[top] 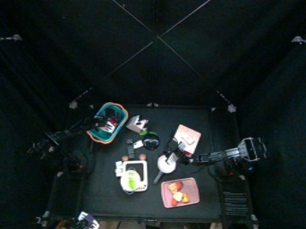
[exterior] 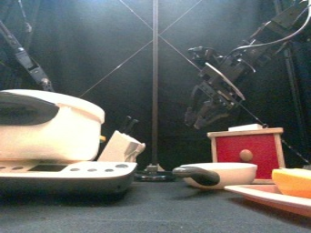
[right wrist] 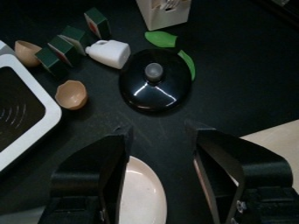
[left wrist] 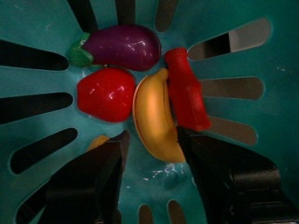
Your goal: Grab banana
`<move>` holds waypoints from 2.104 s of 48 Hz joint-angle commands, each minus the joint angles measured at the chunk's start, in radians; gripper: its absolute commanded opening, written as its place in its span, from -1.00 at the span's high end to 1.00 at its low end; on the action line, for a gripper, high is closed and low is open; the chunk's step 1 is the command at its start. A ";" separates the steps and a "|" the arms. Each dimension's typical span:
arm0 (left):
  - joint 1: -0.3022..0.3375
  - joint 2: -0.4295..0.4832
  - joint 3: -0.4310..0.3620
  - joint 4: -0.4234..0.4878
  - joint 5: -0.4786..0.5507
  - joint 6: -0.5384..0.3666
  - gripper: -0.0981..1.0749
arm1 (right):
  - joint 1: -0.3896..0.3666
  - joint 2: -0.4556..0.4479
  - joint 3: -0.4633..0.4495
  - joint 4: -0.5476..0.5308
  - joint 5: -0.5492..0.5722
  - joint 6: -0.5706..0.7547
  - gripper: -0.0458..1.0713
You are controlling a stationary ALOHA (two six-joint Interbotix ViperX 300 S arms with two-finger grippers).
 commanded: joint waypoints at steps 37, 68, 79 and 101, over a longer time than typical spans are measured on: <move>0.026 0.137 -0.071 0.008 0.011 -0.002 -0.64 | -0.011 0.009 -0.017 -0.003 -0.006 0.002 -0.62; 0.023 0.103 -0.072 0.012 0.009 -0.002 -0.24 | -0.014 0.012 -0.017 -0.002 -0.008 0.002 -0.62; 0.021 0.040 -0.071 0.009 0.028 -0.002 -0.13 | -0.014 0.014 -0.015 -0.002 -0.008 0.002 -0.62; 0.011 -0.008 -0.071 0.003 0.075 -0.002 -0.13 | -0.014 0.015 -0.015 -0.002 -0.008 0.002 -0.62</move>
